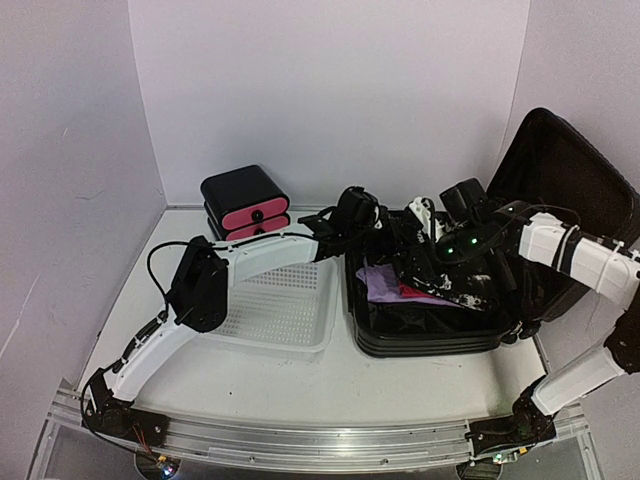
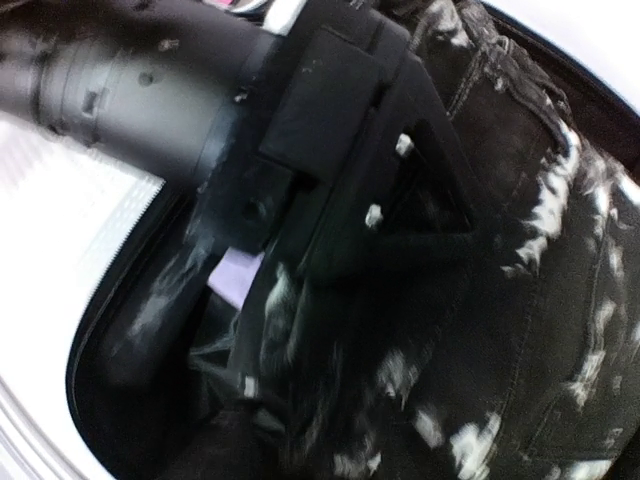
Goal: Open, take out, and arrange the luggage
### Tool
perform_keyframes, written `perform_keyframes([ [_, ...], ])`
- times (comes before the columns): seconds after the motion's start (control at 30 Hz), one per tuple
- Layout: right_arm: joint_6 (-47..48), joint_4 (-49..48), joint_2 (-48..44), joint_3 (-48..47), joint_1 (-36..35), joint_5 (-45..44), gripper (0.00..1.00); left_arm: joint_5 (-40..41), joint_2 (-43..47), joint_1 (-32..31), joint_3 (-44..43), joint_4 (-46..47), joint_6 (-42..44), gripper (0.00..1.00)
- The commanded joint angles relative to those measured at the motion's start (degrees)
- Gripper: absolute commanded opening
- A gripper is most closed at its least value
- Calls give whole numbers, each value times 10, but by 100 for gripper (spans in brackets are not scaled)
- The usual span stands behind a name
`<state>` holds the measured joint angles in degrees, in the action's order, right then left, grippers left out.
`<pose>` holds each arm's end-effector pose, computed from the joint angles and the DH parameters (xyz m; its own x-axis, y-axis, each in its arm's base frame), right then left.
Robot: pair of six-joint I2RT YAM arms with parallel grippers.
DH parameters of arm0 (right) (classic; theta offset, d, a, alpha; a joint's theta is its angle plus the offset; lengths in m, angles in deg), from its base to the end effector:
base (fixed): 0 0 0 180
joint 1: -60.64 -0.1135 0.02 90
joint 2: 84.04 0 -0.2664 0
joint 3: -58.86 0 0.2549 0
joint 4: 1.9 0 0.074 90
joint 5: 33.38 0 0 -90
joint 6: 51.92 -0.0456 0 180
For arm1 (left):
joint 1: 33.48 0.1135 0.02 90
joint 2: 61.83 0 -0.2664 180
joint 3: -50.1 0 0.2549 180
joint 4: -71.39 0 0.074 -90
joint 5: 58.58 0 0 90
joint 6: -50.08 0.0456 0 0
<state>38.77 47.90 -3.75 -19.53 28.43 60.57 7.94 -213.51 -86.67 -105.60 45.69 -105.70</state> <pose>0.2554 0.1646 0.2739 -0.6571 -0.4282 -0.6204 -0.5758 0.8162 0.0466 0.3548 -0.5044 0.2150 -0.9628 -0.1095 -0.2470 0.1904 0.3736 -0.9078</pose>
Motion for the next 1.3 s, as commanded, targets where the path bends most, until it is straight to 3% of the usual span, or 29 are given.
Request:
perform_keyframes([
  [0.0, -68, 73, -80, -68, -4, -57, 68, -14, 86, 4, 0, 20, 76, 0],
  [0.1, -98, 112, -145, -80, -4, -117, 84, -33, 119, 3, 10, 20, 92, 0],
  [0.23, -111, 126, -221, -76, -4, -136, 90, -41, 179, -3, 40, 13, 122, 0],
  [0.53, -120, 154, -245, -63, -4, -155, 92, -108, 301, -4, 145, -2, 138, 0],
  [0.83, -122, 153, -224, -59, -4, -142, 92, -127, 536, 77, 482, -35, 169, 0],
  [0.93, -125, 148, -211, -60, -4, -130, 92, -124, 594, 104, 555, -55, 187, 0],
  [1.27, -135, 136, -189, -54, -4, -112, 92, -131, 646, 127, 596, -169, 248, 0],
])
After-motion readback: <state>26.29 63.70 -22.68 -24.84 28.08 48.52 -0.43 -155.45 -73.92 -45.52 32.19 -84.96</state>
